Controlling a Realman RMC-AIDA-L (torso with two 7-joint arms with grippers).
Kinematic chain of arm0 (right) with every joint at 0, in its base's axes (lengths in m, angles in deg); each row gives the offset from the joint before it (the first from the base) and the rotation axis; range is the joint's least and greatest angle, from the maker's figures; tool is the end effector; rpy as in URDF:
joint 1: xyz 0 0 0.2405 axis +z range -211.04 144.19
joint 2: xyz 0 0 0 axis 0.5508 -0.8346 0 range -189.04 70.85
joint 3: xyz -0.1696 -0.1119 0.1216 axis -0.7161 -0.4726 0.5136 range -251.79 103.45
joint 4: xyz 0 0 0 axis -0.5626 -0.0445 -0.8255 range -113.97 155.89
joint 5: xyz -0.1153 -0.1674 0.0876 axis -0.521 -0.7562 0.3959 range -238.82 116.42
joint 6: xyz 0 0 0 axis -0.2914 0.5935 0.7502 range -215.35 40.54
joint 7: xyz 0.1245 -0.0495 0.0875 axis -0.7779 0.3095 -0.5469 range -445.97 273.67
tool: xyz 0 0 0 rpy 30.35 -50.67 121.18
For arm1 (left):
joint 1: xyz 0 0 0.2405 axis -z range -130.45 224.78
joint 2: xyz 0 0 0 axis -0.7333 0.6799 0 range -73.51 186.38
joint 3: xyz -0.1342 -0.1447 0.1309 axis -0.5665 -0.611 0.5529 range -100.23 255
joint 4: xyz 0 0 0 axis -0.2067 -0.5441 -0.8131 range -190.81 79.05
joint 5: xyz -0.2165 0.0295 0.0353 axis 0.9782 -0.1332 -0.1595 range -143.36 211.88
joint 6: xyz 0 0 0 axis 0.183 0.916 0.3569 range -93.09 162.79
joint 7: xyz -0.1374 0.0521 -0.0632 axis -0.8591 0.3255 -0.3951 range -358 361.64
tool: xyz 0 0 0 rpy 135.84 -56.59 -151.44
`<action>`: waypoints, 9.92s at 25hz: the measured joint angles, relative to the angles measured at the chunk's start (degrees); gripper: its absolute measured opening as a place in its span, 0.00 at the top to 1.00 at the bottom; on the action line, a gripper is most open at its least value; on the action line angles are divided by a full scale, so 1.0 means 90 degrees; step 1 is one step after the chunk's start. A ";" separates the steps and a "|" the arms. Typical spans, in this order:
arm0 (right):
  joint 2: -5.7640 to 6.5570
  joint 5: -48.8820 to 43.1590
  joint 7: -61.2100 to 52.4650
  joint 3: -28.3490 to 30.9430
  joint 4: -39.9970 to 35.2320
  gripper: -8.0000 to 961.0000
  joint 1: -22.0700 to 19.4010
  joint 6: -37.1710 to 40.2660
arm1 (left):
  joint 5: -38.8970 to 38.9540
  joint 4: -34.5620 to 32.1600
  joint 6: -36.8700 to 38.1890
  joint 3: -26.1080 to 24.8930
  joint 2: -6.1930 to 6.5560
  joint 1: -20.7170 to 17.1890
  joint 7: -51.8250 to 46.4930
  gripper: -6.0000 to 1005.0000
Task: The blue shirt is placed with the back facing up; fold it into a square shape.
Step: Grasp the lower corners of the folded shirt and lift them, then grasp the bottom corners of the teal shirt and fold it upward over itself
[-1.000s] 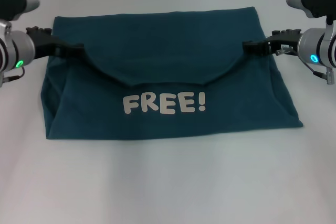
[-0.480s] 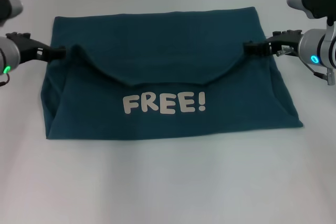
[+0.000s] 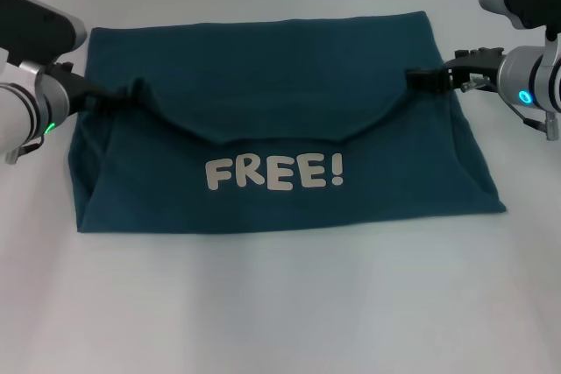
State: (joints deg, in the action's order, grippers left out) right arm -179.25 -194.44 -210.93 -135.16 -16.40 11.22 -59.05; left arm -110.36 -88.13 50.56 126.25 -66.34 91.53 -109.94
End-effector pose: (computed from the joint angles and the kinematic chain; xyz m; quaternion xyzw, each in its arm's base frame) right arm 0.2273 0.4815 -0.0060 -0.8233 0.3472 0.0634 0.4446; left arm -0.2793 0.4758 0.0086 -0.7932 -0.2868 0.0288 0.5364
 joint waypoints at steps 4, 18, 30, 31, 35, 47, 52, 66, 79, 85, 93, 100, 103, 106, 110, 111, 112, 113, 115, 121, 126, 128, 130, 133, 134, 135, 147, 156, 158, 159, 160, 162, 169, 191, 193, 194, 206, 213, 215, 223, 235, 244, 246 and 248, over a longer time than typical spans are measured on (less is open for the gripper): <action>0.0000 0.0000 -0.0001 0.0000 -0.0004 0.04 0.0001 0.0011 | 0.0045 -0.0032 -0.0046 -0.0035 -0.0008 0.0033 -0.0045 0.07; 0.0030 -0.0360 -0.0080 -0.0035 -0.1216 0.04 -0.0386 0.1543 | 0.0091 -0.4061 0.5307 -0.0057 -0.0124 -0.1730 -0.2643 0.08; 0.0010 -0.1303 -0.0884 -0.0170 -0.2540 0.04 -0.0776 0.2571 | -0.0262 -0.3674 0.7642 -0.0091 0.0329 -0.1537 -0.3998 0.08; 0.0009 -0.1312 -0.0896 -0.0210 -0.2542 0.04 -0.0776 0.2578 | -0.0343 -0.3662 0.7616 -0.0087 0.0328 -0.1508 -0.4001 0.08; 0.0009 -0.1320 -0.0981 -0.0356 -0.2549 0.04 -0.0779 0.2583 | -0.0756 -0.3651 0.7299 -0.0039 0.0294 -0.1421 -0.4015 0.08; 0.0020 -0.1334 -0.1165 -0.0495 -0.2536 0.04 -0.0807 0.2591 | -0.1492 -0.2659 0.6245 0.0056 0.0296 -0.1010 -0.3977 0.08; 0.0021 -0.1338 -0.1173 -0.0543 -0.2541 0.04 -0.0829 0.2591 | -0.1596 -0.2519 0.6104 0.0079 0.0270 -0.0968 -0.3993 0.08; 0.0003 -0.1338 -0.1174 -0.0587 -0.2498 0.04 -0.0880 0.2591 | -0.1605 -0.2404 0.5904 0.0220 0.0192 -0.0910 -0.4027 0.09; 0.0000 -0.1338 -0.1182 -0.0626 -0.2499 0.06 -0.0940 0.2584 | -0.1642 -0.2668 0.5914 0.0408 0.0029 -0.0943 -0.4051 0.19; 0.0000 -0.1338 -0.1184 -0.0626 -0.2499 0.06 -0.0947 0.2587 | -0.1782 -0.2852 0.5899 0.0415 -0.0032 -0.0988 -0.4083 0.40; 0.0000 -0.1338 -0.1184 -0.0635 -0.2501 0.07 -0.0947 0.2592 | -0.1783 -0.2869 0.5852 0.0411 -0.0037 -0.1000 -0.4055 0.75; 0.0034 -0.1400 -0.1370 -0.0602 -0.2629 0.08 -0.1003 0.2774 | -0.1783 -0.2874 0.5903 0.0418 -0.0032 -0.0968 -0.4033 0.93; 0.0050 -0.1886 -0.1812 -0.0543 -0.2981 0.08 -0.1069 0.3301 | -0.1783 -0.2885 0.6010 0.0419 -0.0002 -0.0930 -0.4017 0.94; 0.0055 -0.2600 -0.2339 -0.0499 -0.3301 0.08 -0.1094 0.4007 | -0.1783 -0.2887 0.6085 0.0420 0.0026 -0.0909 -0.4002 0.94; 0.0043 -0.3172 -0.2708 -0.0482 -0.3467 0.09 -0.1105 0.4780 | -0.1783 -0.2887 0.6151 0.0420 0.0078 -0.0881 -0.3957 0.94; 0.0036 -0.3229 -0.2741 -0.0482 -0.3468 0.09 -0.1112 0.4911 | -0.1783 -0.2878 0.6160 0.0420 0.0085 -0.0871 -0.3941 0.94; 0.0032 -0.3257 -0.2770 -0.0483 -0.3464 0.09 -0.1133 0.4990 | -0.1783 -0.2861 0.6166 0.0420 0.0092 -0.0862 -0.3923 0.94; 0.0027 -0.3272 -0.2798 -0.0488 -0.3447 0.09 -0.1154 0.5031 | -0.1783 -0.2856 0.6166 0.0419 0.0093 -0.0859 -0.3910 0.94; 0.0010 -0.3247 -0.2865 -0.0501 -0.3391 0.09 -0.1220 0.4985 | -0.1783 -0.2844 0.6166 0.0419 0.0094 -0.0846 -0.3863 0.94; 0.0001 -0.2829 -0.2903 -0.0500 -0.2954 0.10 -0.1343 0.4587 | -0.1783 -0.2787 0.6164 0.0420 0.0103 -0.0780 -0.3803 0.94; -0.0001 -0.2769 -0.2906 -0.0536 -0.2795 0.10 -0.1346 0.4470 | -0.1783 -0.2701 0.6147 0.0419 0.0108 -0.0744 -0.3784 0.94; -0.0004 -0.2726 -0.2907 -0.0537 -0.2746 0.11 -0.1344 0.4439 | -0.1783 -0.2676 0.6128 0.0420 0.0108 -0.0738 -0.3776 0.94; 0.0002 -0.2708 -0.2908 -0.0516 -0.2649 0.11 -0.1321 0.4428 | -0.1783 -0.2665 0.6127 0.0420 0.0107 -0.0735 -0.3772 0.94; 0.0009 -0.2705 -0.2909 -0.0501 -0.2507 0.22 -0.1281 0.4348 | -0.1783 -0.2665 0.6128 0.0420 0.0106 -0.0733 -0.3771 0.94; 0.0007 -0.2704 -0.2910 -0.0499 -0.2477 0.33 -0.1275 0.4306 | -0.1783 -0.2665 0.6128 0.0420 0.0106 -0.0732 -0.3770 0.94; 0.0003 -0.2694 -0.2910 -0.0496 -0.2454 0.33 -0.1273 0.4258 | -0.1783 -0.2665 0.6128 0.0420 0.0106 -0.0732 -0.3770 0.94; 0.0035 -0.2500 -0.2858 -0.0484 -0.2086 0.37 -0.1163 0.3938 | -0.1783 -0.2666 0.6145 0.0420 0.0106 -0.0730 -0.3727 0.94; 0.0037 -0.2246 -0.2683 -0.0478 -0.2054 0.39 -0.1161 0.3831 | -0.1769 -0.2666 0.6165 0.0420 0.0097 -0.0736 -0.3615 0.94; 0.0048 -0.2158 -0.2645 -0.0477 -0.2052 0.46 -0.1170 0.3830 | -0.1755 -0.2666 0.6165 0.0420 0.0096 -0.0746 -0.3583 0.94; 0.0051 -0.2140 -0.2626 -0.0475 -0.2051 0.50 -0.1170 0.3828 | -0.1747 -0.2666 0.6165 0.0420 0.0096 -0.0749 -0.3581 0.94; 0.0052 -0.2127 -0.2605 -0.0472 -0.2051 0.54 -0.1171 0.3826 | -0.1740 -0.2666 0.6165 0.0420 0.0096 -0.0749 -0.3577 0.94; 0.0052 -0.2114 -0.2578 -0.0468 -0.2050 0.61 -0.1167 0.3821 | -0.1734 -0.2660 0.6165 0.0420 0.0091 -0.0749 -0.3549 0.94; 0.0054 -0.2101 -0.2416 -0.0448 -0.2050 0.91 -0.1156 0.3867 | -0.1684 -0.2630 0.6163 0.0361 0.0081 -0.0745 -0.3415 0.94; 0.0091 -0.3333 -0.1562 -0.0082 -0.3789 0.92 -0.1268 0.7307 | -0.1729 -0.2922 0.9277 -0.0139 0.0659 -0.0522 -0.2792 0.94; 0.0080 -0.3295 -0.1319 -0.0008 -0.3842 0.92 -0.1272 0.7764 | -0.1779 -0.2924 0.9587 -0.0115 0.0667 -0.0519 -0.2761 0.94; 0.0065 -0.3276 -0.1193 0.0019 -0.3874 0.92 -0.1283 0.8018 | -0.1797 -0.2924 0.9708 -0.0105 0.0668 -0.0516 -0.2742 0.94; 0.0022 -0.3636 -0.1121 -0.0708 -0.4066 0.92 -0.1745 0.9428 | -0.2090 -0.2735 1.0955 0.0147 0.0564 -0.0598 -0.2672 0.94; 0.0002 -0.3499 -0.1195 -0.1184 -0.3936 0.93 -0.1988 0.9433 | -0.2117 -0.2542 1.1143 0.0568 0.0429 -0.0708 -0.2726 0.94; 0.0013 -0.3222 -0.1080 -0.1113 -0.3906 0.93 -0.2011 0.9409 | -0.2099 -0.2623 1.1071 0.0514 0.0390 -0.0751 -0.2705 0.94; 0.0248 -0.3155 -0.0541 -0.0115 -0.4003 0.93 -0.1995 0.9474 | -0.1876 -0.3608 1.1215 -0.0406 0.0391 -0.0917 -0.2422 0.94; 0.0524 -0.2433 -0.0167 0.2086 -0.4390 0.93 -0.1322 0.9411 | -0.0838 -0.3969 1.0845 -0.1230 0.0580 -0.0697 -0.2252 0.94; 0.0401 -0.2366 -0.0639 0.2419 -0.4360 0.92 -0.0854 0.8746 | -0.0461 -0.3931 0.9570 -0.1207 0.0535 -0.0571 -0.2322 0.94; 0.0397 -0.2366 -0.0786 0.2380 -0.4281 0.92 -0.0807 0.8492 | -0.0464 -0.3883 0.9187 -0.1185 0.0526 -0.0523 -0.2370 0.94; 0.0397 -0.2378 -0.0939 0.2353 -0.4147 0.92 -0.0744 0.8162 | -0.0491 -0.3834 0.8860 -0.1171 0.0523 -0.0474 -0.2401 0.94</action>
State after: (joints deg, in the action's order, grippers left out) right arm -175.68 -215.85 -219.38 -113.99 -53.72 4.52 14.41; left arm -114.78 -122.64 130.30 115.72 -61.63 87.27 -131.55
